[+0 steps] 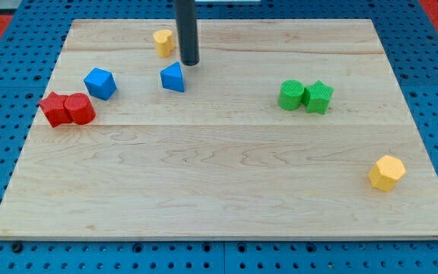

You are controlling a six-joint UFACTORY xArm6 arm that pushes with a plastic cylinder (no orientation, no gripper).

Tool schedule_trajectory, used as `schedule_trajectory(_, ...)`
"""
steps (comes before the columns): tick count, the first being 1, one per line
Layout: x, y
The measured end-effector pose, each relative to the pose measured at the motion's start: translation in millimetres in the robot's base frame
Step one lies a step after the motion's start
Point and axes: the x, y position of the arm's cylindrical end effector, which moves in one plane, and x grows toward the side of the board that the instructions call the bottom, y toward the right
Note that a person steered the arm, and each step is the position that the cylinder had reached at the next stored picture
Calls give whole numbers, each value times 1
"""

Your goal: Move yellow heart vertically towards blue cube

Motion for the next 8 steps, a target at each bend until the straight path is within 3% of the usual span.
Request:
schedule_trajectory(2, -56, -120)
schedule_trajectory(3, -49, -129)
schedule_trajectory(4, -52, -72)
schedule_trajectory(5, -98, -92)
schedule_trajectory(8, -99, -123)
